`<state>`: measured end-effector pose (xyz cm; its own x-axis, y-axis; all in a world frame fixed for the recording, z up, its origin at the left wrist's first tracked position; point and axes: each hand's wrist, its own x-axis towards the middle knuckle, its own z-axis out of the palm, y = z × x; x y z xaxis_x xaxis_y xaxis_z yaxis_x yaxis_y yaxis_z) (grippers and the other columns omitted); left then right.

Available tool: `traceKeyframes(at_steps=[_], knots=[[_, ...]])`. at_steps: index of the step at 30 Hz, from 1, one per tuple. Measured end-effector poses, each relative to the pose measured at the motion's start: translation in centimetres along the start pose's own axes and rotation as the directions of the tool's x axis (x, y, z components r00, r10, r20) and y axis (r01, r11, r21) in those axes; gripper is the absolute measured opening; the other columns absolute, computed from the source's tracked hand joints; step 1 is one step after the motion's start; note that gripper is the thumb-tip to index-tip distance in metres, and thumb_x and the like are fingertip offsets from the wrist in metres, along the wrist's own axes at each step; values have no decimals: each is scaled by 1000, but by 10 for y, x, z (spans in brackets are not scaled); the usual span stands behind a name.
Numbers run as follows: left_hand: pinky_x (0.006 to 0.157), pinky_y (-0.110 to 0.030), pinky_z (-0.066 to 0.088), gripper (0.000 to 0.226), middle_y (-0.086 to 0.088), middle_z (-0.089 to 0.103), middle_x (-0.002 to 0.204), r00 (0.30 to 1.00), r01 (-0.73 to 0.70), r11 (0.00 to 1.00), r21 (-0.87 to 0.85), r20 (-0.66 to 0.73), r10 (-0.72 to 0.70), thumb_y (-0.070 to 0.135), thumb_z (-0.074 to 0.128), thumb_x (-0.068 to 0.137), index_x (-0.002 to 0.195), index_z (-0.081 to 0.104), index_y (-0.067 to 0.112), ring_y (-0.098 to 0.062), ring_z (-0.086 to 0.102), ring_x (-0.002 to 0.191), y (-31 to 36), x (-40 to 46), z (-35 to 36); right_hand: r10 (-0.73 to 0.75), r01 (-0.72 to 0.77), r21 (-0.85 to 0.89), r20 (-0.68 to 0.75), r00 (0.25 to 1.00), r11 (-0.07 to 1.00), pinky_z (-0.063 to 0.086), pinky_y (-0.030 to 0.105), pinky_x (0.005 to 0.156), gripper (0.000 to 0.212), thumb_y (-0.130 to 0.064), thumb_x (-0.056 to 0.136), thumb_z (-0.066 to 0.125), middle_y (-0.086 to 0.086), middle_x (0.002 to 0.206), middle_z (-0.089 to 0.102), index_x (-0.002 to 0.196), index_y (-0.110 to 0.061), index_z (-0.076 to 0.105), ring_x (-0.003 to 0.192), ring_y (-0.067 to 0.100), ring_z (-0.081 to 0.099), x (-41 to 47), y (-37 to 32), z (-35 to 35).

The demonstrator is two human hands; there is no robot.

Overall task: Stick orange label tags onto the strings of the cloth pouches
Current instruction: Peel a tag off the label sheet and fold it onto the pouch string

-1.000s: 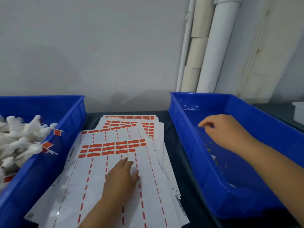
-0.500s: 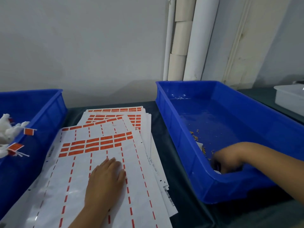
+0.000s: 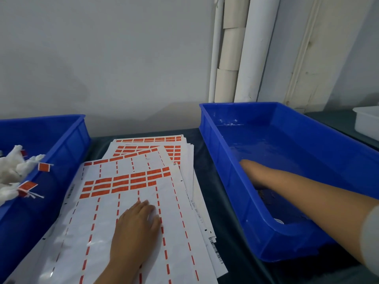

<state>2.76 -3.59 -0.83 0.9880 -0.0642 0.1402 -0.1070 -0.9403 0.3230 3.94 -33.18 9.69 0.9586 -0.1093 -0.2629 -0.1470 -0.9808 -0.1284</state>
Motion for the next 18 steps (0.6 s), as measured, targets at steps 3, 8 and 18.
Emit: traceKeyframes(at_steps=[3, 8, 18], knots=[[110, -31, 23, 44, 18, 44, 139, 1000, 4, 1000, 3, -6, -4, 55, 43, 88, 127, 51, 36, -6, 40, 128, -1, 1, 1, 33, -21, 141, -81, 996, 990, 32, 20, 54, 37, -13, 95, 49, -5, 75, 47, 62, -24, 38, 65, 11, 42, 7, 2, 3], [109, -30, 27, 42, 18, 48, 136, 1000, 0, 1000, -12, -26, -1, 54, 46, 87, 123, 55, 35, -6, 45, 124, -1, 1, 2, 127, -87, 460, -58, 990, 884, 42, 14, 46, 29, -6, 87, 58, 0, 67, 66, 64, -18, 69, 56, 10, 56, 5, 17, 0], [108, -27, 28, 43, 19, 47, 136, 999, -17, 1000, 5, -52, 17, 55, 44, 88, 126, 51, 36, -5, 44, 124, 0, 3, 2, 179, 43, 825, -173, 968, 563, 56, 22, 60, 23, 0, 81, 69, 14, 88, 72, 100, -14, 65, 78, 20, 66, -17, 38, -50]])
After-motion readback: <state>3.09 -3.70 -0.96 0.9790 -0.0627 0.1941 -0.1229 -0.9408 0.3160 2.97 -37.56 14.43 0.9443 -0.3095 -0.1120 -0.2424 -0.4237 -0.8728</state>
